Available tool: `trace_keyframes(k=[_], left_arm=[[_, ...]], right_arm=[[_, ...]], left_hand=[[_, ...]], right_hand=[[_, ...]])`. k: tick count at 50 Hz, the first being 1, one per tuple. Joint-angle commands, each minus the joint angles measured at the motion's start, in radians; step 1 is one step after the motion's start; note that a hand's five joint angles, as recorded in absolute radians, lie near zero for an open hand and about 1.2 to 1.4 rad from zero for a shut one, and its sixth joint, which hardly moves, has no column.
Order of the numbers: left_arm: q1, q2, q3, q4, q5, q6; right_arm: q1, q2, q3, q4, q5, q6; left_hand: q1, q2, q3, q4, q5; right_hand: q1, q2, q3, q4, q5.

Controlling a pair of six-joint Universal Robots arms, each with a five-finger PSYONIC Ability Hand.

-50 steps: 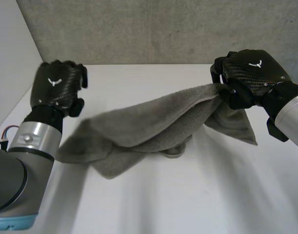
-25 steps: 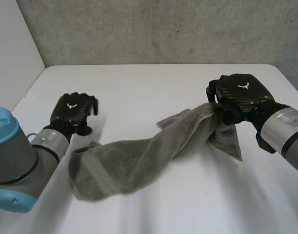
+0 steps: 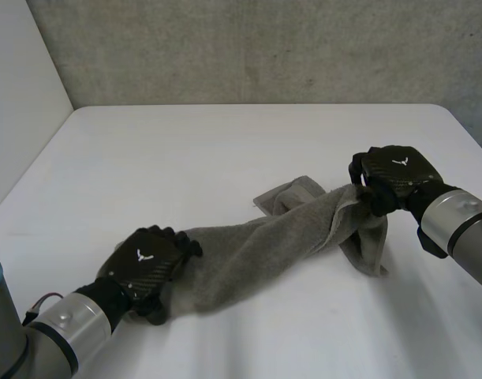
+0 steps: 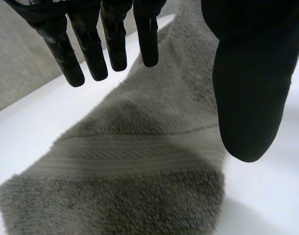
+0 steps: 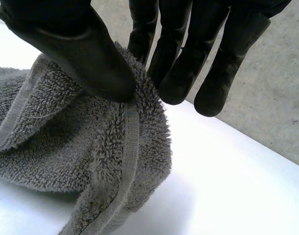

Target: Fold the towel.

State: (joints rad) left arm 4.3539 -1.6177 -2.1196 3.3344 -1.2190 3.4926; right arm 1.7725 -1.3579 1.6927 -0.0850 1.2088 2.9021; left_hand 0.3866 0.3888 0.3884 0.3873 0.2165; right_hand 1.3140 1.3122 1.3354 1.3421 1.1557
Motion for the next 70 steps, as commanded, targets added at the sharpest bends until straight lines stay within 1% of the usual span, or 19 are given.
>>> trace_keyframes(k=[1,11,23,28,30,31,34,36,42,46,47,50,52,55,56,59,61,62,70], left_arm=[[-0.016,-0.065,-0.005,0.030,-0.005,0.017],[-0.057,-0.211,0.036,0.174,-0.054,0.020],[-0.091,-0.317,0.119,0.188,-0.120,0.020],[-0.092,-0.352,0.136,0.188,-0.129,0.020],[-0.091,-0.344,0.142,0.189,-0.128,0.020],[-0.091,-0.344,0.142,0.189,-0.128,0.020],[-0.088,-0.315,0.167,0.189,-0.131,0.020],[-0.077,-0.202,0.188,0.186,-0.143,0.007],[-0.069,-0.001,0.228,0.188,-0.145,-0.041],[-0.065,0.164,0.291,0.178,-0.142,-0.205],[-0.065,0.165,0.291,0.178,-0.142,-0.205],[-0.057,0.240,0.339,0.137,-0.128,-0.386],[-0.050,0.243,0.349,0.105,-0.120,-0.421],[0.004,0.231,0.366,0.030,-0.093,-0.467],[0.041,0.205,0.369,-0.004,-0.076,-0.477],[0.072,0.137,0.376,-0.041,-0.051,-0.481],[0.107,-0.009,0.409,-0.110,-0.030,-0.481],[0.107,-0.010,0.409,-0.110,-0.030,-0.481],[0.124,-0.304,0.613,-0.196,-0.037,-0.463]], right_arm=[[0.008,-0.001,0.019,-0.013,0.000,0.000],[0.013,0.008,0.024,-0.015,0.000,-0.001],[0.015,0.008,0.027,-0.015,-0.002,-0.001],[0.013,0.008,0.025,-0.015,-0.002,-0.001],[0.008,0.006,0.024,-0.015,-0.002,-0.001],[0.008,0.006,0.024,-0.015,-0.002,-0.001],[0.002,-0.007,0.018,-0.013,0.000,-0.001],[0.001,-0.020,0.008,-0.012,0.002,-0.001],[-0.002,-0.186,-0.059,0.022,-0.006,-0.011],[-0.004,-0.300,-0.171,0.158,-0.018,-0.023],[-0.004,-0.300,-0.171,0.159,-0.018,-0.023],[-0.004,-0.335,-0.267,0.285,-0.041,-0.067],[-0.007,-0.337,-0.311,0.355,-0.064,-0.116],[-0.033,-0.323,-0.360,0.487,-0.112,-0.248],[-0.048,-0.270,-0.389,0.580,-0.121,-0.356],[-0.021,-0.160,-0.436,0.661,-0.104,-0.467],[0.004,-0.120,-0.452,0.674,-0.089,-0.480],[0.004,-0.119,-0.452,0.674,-0.089,-0.480],[0.148,0.175,-0.635,0.641,0.087,-0.508]], left_hand=[[0.103,0.101,0.101,0.102,0.098],[0.226,0.224,0.224,0.225,0.221],[0.511,0.509,0.509,0.510,0.507],[0.743,0.741,0.741,0.742,0.738],[1.008,1.006,1.007,1.008,1.004],[1.010,1.007,1.008,1.009,1.005],[1.010,1.007,1.008,1.009,1.005],[1.010,1.007,1.008,1.009,1.005],[1.010,1.007,1.008,1.009,1.005],[1.010,1.007,1.008,1.009,1.005],[1.010,1.007,1.008,1.009,1.005],[1.010,1.007,1.008,1.009,1.005],[1.010,1.007,1.008,1.009,1.005],[1.010,1.007,1.008,1.009,1.005],[1.010,1.007,1.008,1.009,1.005],[1.010,1.007,1.008,1.009,1.005],[1.010,1.007,1.008,1.009,1.005],[1.010,1.007,1.008,1.009,1.005],[1.010,1.007,1.008,1.009,1.005]], right_hand=[[0.082,0.084,0.061,0.054,0.066],[0.082,0.084,0.061,0.054,0.066],[0.082,0.084,0.061,0.054,0.066],[0.082,0.084,0.061,0.054,0.066],[0.082,0.084,0.061,0.054,0.066],[0.082,0.084,0.061,0.054,0.066],[0.082,0.084,0.061,0.054,0.066],[0.082,0.084,0.061,0.054,0.066],[0.082,0.084,0.061,0.054,0.066],[0.082,0.084,0.061,0.054,0.066],[0.082,0.084,0.061,0.054,0.066],[0.082,0.084,0.061,0.054,0.066],[0.082,0.084,0.061,0.054,0.066],[0.082,0.084,0.061,0.054,0.066],[0.082,0.084,0.061,0.054,0.066],[0.082,0.084,0.061,0.054,0.066],[0.082,0.084,0.061,0.054,0.066],[0.082,0.084,0.061,0.054,0.066],[0.082,0.084,0.061,0.054,0.066]])
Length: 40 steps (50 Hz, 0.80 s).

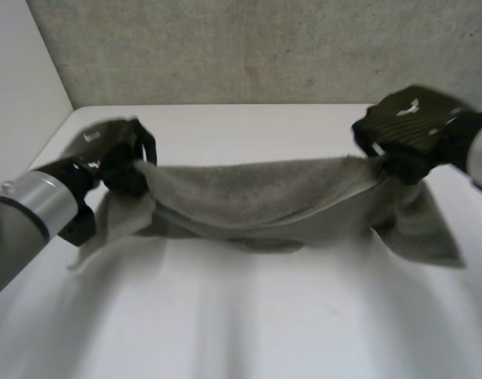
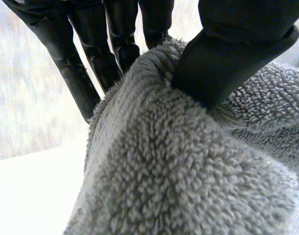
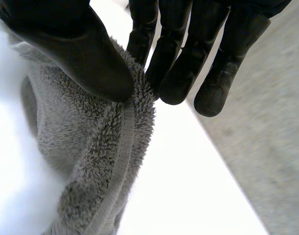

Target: Fold the towel.

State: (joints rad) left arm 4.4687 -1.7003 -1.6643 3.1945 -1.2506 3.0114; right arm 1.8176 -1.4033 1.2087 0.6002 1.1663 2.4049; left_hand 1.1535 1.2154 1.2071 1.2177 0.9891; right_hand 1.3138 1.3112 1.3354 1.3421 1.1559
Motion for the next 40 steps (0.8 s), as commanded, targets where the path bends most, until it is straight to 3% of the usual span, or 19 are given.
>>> trace_keyframes(k=[1,3,5,6,8,9,10,13,15,17,22,24,29,35,38,40], left_arm=[[0.007,-0.261,0.225,-0.061,-0.006,0.020],[0.000,-0.291,0.301,-0.061,-0.007,0.020],[-0.006,-0.309,0.377,-0.058,-0.007,0.018],[-0.011,-0.314,0.452,-0.050,-0.006,0.009],[-0.012,-0.312,0.526,-0.022,-0.009,0.003],[-0.014,-0.311,0.584,0.035,-0.019,0.000],[-0.017,-0.309,0.615,0.112,-0.033,-0.006],[-0.023,-0.297,0.612,0.199,-0.046,-0.023],[-0.029,-0.242,0.581,0.342,-0.078,-0.077],[-0.020,-0.217,0.548,0.381,-0.082,-0.109],[-0.002,-0.206,0.432,0.381,-0.066,-0.160],[0.012,-0.206,0.385,0.372,-0.050,-0.163],[0.060,-0.242,0.221,0.277,0.086,-0.157],[0.086,-0.338,0.189,0.163,0.138,-0.123],[0.123,-0.383,0.202,0.054,0.139,-0.039],[0.162,-0.409,0.253,-0.066,0.131,0.114]], right_arm=[[0.103,0.221,-0.152,-0.045,0.130,-0.010],[0.120,0.267,-0.222,-0.108,0.162,0.002],[0.143,0.306,-0.326,-0.341,0.248,0.039],[0.143,0.307,-0.327,-0.343,0.248,0.039],[0.152,0.284,-0.325,-0.649,0.303,0.066],[0.152,0.284,-0.325,-0.651,0.303,0.066],[0.152,0.249,-0.299,-0.786,0.308,0.066],[0.152,0.155,-0.214,-0.908,0.280,0.066],[0.144,0.111,-0.181,-0.906,0.257,0.071],[0.144,0.081,-0.141,-0.893,0.222,0.072],[0.143,0.055,-0.018,-0.815,0.107,0.065],[0.140,0.056,0.026,-0.690,0.064,0.059],[0.137,0.076,0.066,-0.442,0.041,-0.027],[0.140,0.132,0.126,-0.240,0.053,-0.213],[0.135,0.187,0.140,-0.116,0.061,-0.297],[0.134,0.221,0.130,-0.099,0.056,-0.270]], left_hand=[[0.243,0.181,0.189,0.179,0.233],[0.243,0.181,0.189,0.179,0.233],[0.243,0.181,0.189,0.179,0.233],[0.243,0.181,0.189,0.179,0.233],[0.243,0.181,0.189,0.179,0.233],[0.243,0.181,0.189,0.179,0.233],[0.243,0.181,0.189,0.179,0.233],[0.243,0.181,0.189,0.179,0.233],[0.243,0.181,0.189,0.179,0.233],[0.243,0.181,0.189,0.179,0.233],[0.243,0.181,0.189,0.179,0.233],[0.243,0.181,0.189,0.179,0.233],[0.243,0.181,0.189,0.179,0.233],[0.243,0.181,0.189,0.179,0.233],[0.243,0.181,0.189,0.179,0.233],[0.243,0.181,0.189,0.179,0.233]], right_hand=[[0.082,0.085,0.061,0.054,0.066],[0.082,0.085,0.061,0.054,0.066],[0.082,0.085,0.061,0.054,0.066],[0.082,0.085,0.061,0.054,0.066],[0.082,0.085,0.061,0.054,0.066],[0.082,0.085,0.061,0.054,0.066],[0.082,0.085,0.061,0.054,0.066],[0.082,0.085,0.061,0.054,0.066],[0.082,0.085,0.061,0.054,0.066],[0.082,0.085,0.061,0.054,0.066],[0.082,0.085,0.061,0.054,0.066],[0.082,0.085,0.061,0.054,0.066],[0.082,0.085,0.061,0.054,0.066],[0.082,0.085,0.061,0.054,0.066],[0.082,0.085,0.061,0.054,0.066],[0.082,0.085,0.061,0.054,0.066]])
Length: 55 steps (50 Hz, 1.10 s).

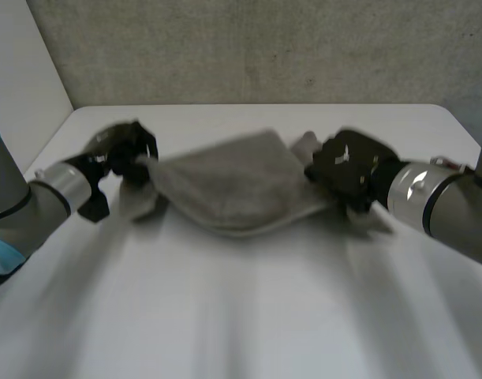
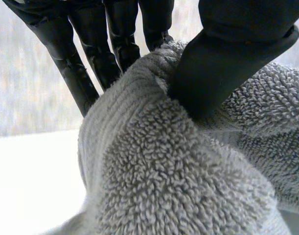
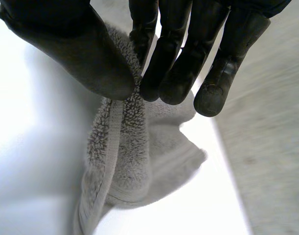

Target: Fold the towel.

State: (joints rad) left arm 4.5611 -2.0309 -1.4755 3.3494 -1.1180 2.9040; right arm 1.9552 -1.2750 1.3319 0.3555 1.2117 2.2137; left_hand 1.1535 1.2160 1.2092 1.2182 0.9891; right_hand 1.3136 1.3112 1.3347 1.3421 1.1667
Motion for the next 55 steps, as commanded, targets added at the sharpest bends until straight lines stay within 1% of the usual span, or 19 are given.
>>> trace_keyframes(k=[1,3,7,13,18,20,23,24,25,26,27,28,30,32,35,42,48,53,55], left_arm=[[0.070,-0.078,0.064,-0.222,-0.002,0.222],[0.084,-0.089,0.104,-0.263,0.000,0.303],[0.078,-0.109,0.150,-0.239,0.000,0.307],[0.068,-0.160,0.188,-0.188,-0.013,0.313],[0.019,-0.218,0.236,-0.090,-0.117,0.314],[0.004,-0.247,0.244,-0.030,-0.186,0.322],[-0.008,-0.262,0.245,0.027,-0.241,0.324],[-0.008,-0.262,0.245,0.027,-0.241,0.324],[-0.011,-0.265,0.244,0.051,-0.268,0.325],[-0.011,-0.266,0.244,0.051,-0.269,0.325],[-0.013,-0.264,0.242,0.064,-0.285,0.325],[-0.019,-0.261,0.239,0.067,-0.295,0.327],[-0.030,-0.258,0.235,0.068,-0.298,0.327],[-0.043,-0.250,0.227,0.067,-0.298,0.327],[-0.056,-0.188,0.199,0.065,-0.293,0.325],[-0.068,0.058,0.009,0.079,-0.287,0.324],[-0.099,0.175,-0.129,0.087,-0.259,0.328],[-0.142,0.241,-0.255,0.134,-0.220,0.389],[-0.169,0.250,-0.317,0.185,-0.221,0.483]], right_arm=[[-0.004,0.092,0.007,0.146,0.011,-0.078],[0.004,0.100,0.003,0.105,0.011,-0.035],[0.010,0.124,0.006,-0.093,0.015,0.150],[0.031,0.161,0.032,-0.208,0.029,0.273],[0.070,0.212,0.065,-0.324,0.077,0.369],[0.071,0.226,0.078,-0.360,0.089,0.391],[0.074,0.258,0.101,-0.428,0.115,0.422],[0.077,0.272,0.110,-0.453,0.126,0.429],[0.080,0.284,0.119,-0.475,0.140,0.435],[0.080,0.284,0.119,-0.475,0.140,0.435],[0.080,0.292,0.127,-0.489,0.153,0.435],[0.080,0.292,0.127,-0.489,0.154,0.435],[0.077,0.295,0.139,-0.504,0.195,0.440],[0.076,0.293,0.141,-0.507,0.219,0.445],[0.071,0.281,0.141,-0.504,0.261,0.448],[0.064,0.215,0.168,-0.489,0.299,0.449],[0.059,0.174,0.246,-0.423,0.298,0.455],[0.053,0.108,0.320,-0.403,0.279,0.512],[0.036,0.083,0.342,-0.405,0.272,0.537]], left_hand=[[0.243,0.180,0.187,0.178,0.233],[0.243,0.180,0.187,0.178,0.233],[0.243,0.180,0.187,0.178,0.233],[0.243,0.180,0.187,0.178,0.233],[0.243,0.180,0.187,0.178,0.233],[-0.081,-0.144,-0.137,-0.146,-0.091],[-0.313,-0.376,-0.369,-0.378,-0.324],[-0.315,-0.377,-0.370,-0.379,-0.325],[-0.434,-0.496,-0.489,-0.499,-0.444],[-0.435,-0.497,-0.491,-0.500,-0.445],[-0.531,-0.593,-0.587,-0.596,-0.541],[-0.625,-0.687,-0.681,-0.690,-0.635],[-0.713,-0.776,-0.769,-0.778,-0.723],[-0.787,-0.850,-0.843,-0.852,-0.797],[-0.822,-0.885,-0.878,-0.887,-0.833],[-0.805,-0.867,-0.861,-0.870,-0.815],[-0.787,-0.850,-0.843,-0.852,-0.797],[-0.767,-0.829,-0.822,-0.831,-0.777],[-0.761,-0.823,-0.817,-0.826,-0.771]], right_hand=[[0.083,0.085,0.062,0.054,0.055],[0.083,0.085,0.062,0.054,0.055],[0.083,0.085,0.062,0.054,0.055],[0.083,0.085,0.062,0.054,0.055],[0.083,0.085,0.062,0.054,0.055],[0.083,0.085,0.062,0.054,0.055],[0.083,0.085,0.062,0.054,0.055],[0.083,0.085,0.062,0.054,0.055],[-0.128,-0.126,-0.150,-0.157,-0.156],[-0.131,-0.128,-0.152,-0.159,-0.158],[-0.401,-0.399,-0.422,-0.429,-0.429],[-0.404,-0.401,-0.425,-0.432,-0.431],[-0.749,-0.746,-0.770,-0.777,-0.776],[-0.866,-0.864,-0.887,-0.895,-0.894],[-1.139,-1.137,-1.160,-1.168,-1.167],[-1.139,-1.137,-1.160,-1.168,-1.167],[-1.139,-1.137,-1.160,-1.168,-1.167],[-1.139,-1.137,-1.160,-1.168,-1.167],[-1.139,-1.137,-1.160,-1.168,-1.167]])
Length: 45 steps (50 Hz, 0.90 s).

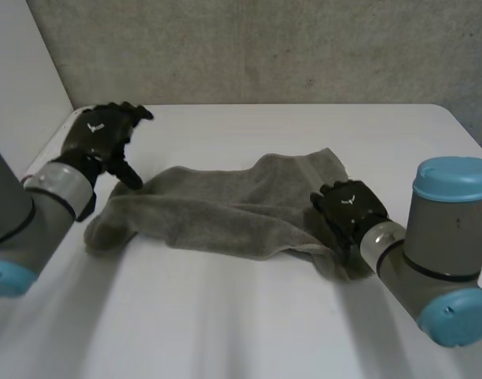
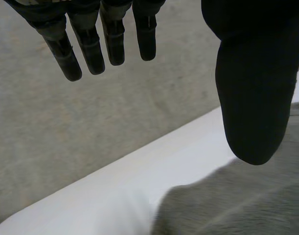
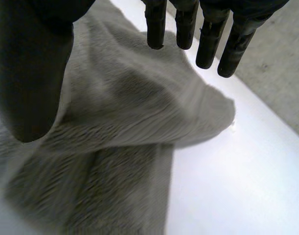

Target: Fold the towel.

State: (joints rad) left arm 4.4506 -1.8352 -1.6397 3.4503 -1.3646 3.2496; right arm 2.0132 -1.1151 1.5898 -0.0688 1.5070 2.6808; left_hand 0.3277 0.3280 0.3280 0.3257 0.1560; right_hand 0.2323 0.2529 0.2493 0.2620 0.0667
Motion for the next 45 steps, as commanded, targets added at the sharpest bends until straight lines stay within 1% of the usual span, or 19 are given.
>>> trace_keyframes(k=[1,2,3,5,6,9,11,16,22,24,33,36,37,38,39,40,42,44,45], left_arm=[[-0.059,0.054,-0.153,0.084,0.025,0.137],[-0.069,0.056,-0.176,0.107,0.024,0.186],[-0.076,0.054,-0.199,0.116,0.024,0.224],[-0.083,0.051,-0.221,0.118,0.024,0.257],[-0.086,0.047,-0.236,0.118,0.027,0.274],[-0.094,0.047,-0.253,0.118,0.027,0.275],[-0.144,0.039,-0.282,0.124,0.024,0.275],[-0.192,0.025,-0.304,0.139,0.024,0.275],[-0.272,-0.028,-0.321,0.228,0.019,0.277],[-0.283,-0.038,-0.327,0.248,0.019,0.279],[-0.315,-0.102,-0.315,0.302,0.013,0.275],[-0.338,-0.117,-0.295,0.311,-0.005,0.269],[-0.338,-0.118,-0.295,0.311,-0.005,0.269],[-0.353,-0.127,-0.278,0.313,-0.016,0.262],[-0.353,-0.127,-0.278,0.313,-0.016,0.262],[-0.369,-0.140,-0.264,0.313,-0.030,0.248],[-0.382,-0.157,-0.249,0.313,-0.047,0.228],[-0.405,-0.177,-0.220,0.313,-0.086,0.178],[-0.405,-0.177,-0.219,0.313,-0.087,0.177]], right_arm=[[-0.043,-0.098,0.105,0.020,-0.039,0.088],[-0.063,-0.117,0.124,0.018,-0.066,0.105],[-0.064,-0.117,0.124,0.018,-0.067,0.105],[-0.085,-0.144,0.154,0.021,-0.120,0.142],[-0.085,-0.144,0.154,0.021,-0.120,0.142],[-0.091,-0.161,0.174,0.024,-0.143,0.180],[-0.119,-0.164,0.205,0.020,-0.152,0.218],[-0.133,-0.151,0.210,0.012,-0.162,0.269],[-0.133,-0.088,0.193,0.004,-0.174,0.321],[-0.131,-0.048,0.176,0.000,-0.179,0.332],[-0.126,-0.023,0.145,-0.049,-0.174,0.335],[-0.123,0.004,0.128,-0.054,-0.174,0.335],[-0.123,0.012,0.122,-0.054,-0.172,0.337],[-0.123,0.017,0.119,-0.057,-0.171,0.343],[-0.123,0.017,0.119,-0.057,-0.171,0.343],[-0.122,0.015,0.121,-0.063,-0.169,0.358],[-0.123,0.015,0.122,-0.075,-0.169,0.375],[-0.125,0.015,0.130,-0.088,-0.171,0.389],[-0.125,0.002,0.136,-0.094,-0.175,0.396]], left_hand=[[0.065,0.065,0.065,0.067,0.062],[0.068,0.068,0.068,0.070,0.065],[0.077,0.076,0.076,0.079,0.074],[0.117,0.117,0.117,0.119,0.115],[0.150,0.149,0.149,0.152,0.147],[0.176,0.176,0.176,0.178,0.174],[0.206,0.205,0.205,0.208,0.203],[0.203,0.203,0.203,0.205,0.200],[0.200,0.200,0.200,0.202,0.197],[0.197,0.197,0.197,0.199,0.194],[0.179,0.179,0.179,0.181,0.177],[0.165,0.165,0.165,0.167,0.162],[0.165,0.164,0.164,0.167,0.162],[0.159,0.159,0.159,0.161,0.156],[0.159,0.159,0.159,0.161,0.156],[0.147,0.147,0.147,0.149,0.144],[0.118,0.117,0.117,0.120,0.115],[0.097,0.097,0.097,0.099,0.094],[0.097,0.097,0.097,0.099,0.094]], right_hand=[[-0.013,-0.034,-0.030,-0.043,-0.022],[0.084,0.063,0.067,0.054,0.075],[0.085,0.064,0.068,0.055,0.076],[0.170,0.149,0.153,0.140,0.161],[0.170,0.149,0.153,0.140,0.161],[0.176,0.155,0.159,0.146,0.167],[0.243,0.222,0.226,0.213,0.234],[0.258,0.237,0.241,0.228,0.249],[0.264,0.243,0.247,0.234,0.255],[0.272,0.252,0.255,0.243,0.263],[0.408,0.387,0.391,0.378,0.399],[0.513,0.493,0.496,0.484,0.504],[0.644,0.623,0.627,0.614,0.635],[0.855,0.834,0.838,0.825,0.846],[0.857,0.836,0.840,0.827,0.848],[1.092,1.072,1.075,1.062,1.083],[1.163,1.143,1.146,1.134,1.154],[1.164,1.143,1.147,1.134,1.155],[1.164,1.143,1.147,1.134,1.155]])
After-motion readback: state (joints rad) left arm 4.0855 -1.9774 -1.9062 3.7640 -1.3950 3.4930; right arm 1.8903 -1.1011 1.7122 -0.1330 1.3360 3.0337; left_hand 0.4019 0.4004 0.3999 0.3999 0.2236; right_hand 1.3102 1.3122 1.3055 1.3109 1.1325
